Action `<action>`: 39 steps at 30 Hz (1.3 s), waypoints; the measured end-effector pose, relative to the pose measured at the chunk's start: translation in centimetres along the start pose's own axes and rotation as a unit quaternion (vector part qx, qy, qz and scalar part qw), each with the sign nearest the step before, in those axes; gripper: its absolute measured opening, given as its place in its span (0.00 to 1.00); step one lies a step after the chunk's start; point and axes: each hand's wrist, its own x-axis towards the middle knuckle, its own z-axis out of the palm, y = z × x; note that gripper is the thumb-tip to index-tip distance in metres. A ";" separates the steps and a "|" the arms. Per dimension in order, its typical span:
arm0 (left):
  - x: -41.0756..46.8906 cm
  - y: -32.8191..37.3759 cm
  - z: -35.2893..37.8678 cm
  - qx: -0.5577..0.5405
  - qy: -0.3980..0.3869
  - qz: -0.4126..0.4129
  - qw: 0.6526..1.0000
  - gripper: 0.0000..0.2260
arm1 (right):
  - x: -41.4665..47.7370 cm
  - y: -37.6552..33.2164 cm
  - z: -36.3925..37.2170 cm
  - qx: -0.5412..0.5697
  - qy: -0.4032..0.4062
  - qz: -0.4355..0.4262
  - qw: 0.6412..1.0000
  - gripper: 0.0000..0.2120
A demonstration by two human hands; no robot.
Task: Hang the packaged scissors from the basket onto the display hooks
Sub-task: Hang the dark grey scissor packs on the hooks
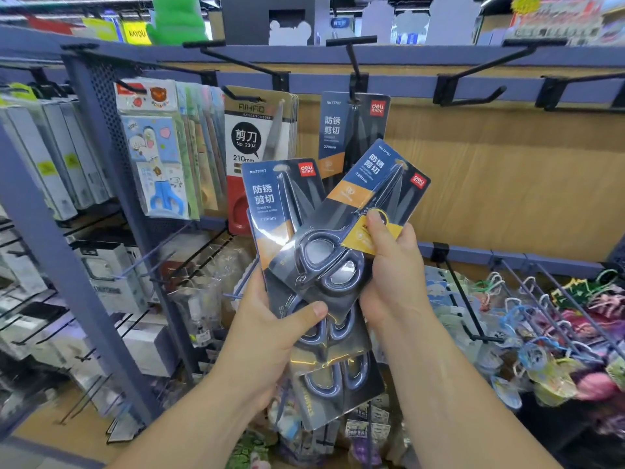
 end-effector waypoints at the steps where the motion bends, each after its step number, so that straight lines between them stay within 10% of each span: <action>1: 0.0 0.0 0.0 0.001 -0.004 0.002 1.000 0.28 | 0.0 -0.1 0.0 0.001 -0.001 0.001 1.000 0.11; 24: 0.3 0.2 -1.0 -0.017 0.040 -0.016 0.999 0.17 | 1.5 -2.7 -2.5 -0.004 0.031 0.004 1.000 0.09; 39: 1.5 2.2 -4.1 0.046 0.137 0.051 0.988 0.16 | 0.1 -3.4 -3.9 -0.279 -0.179 -0.156 0.930 0.11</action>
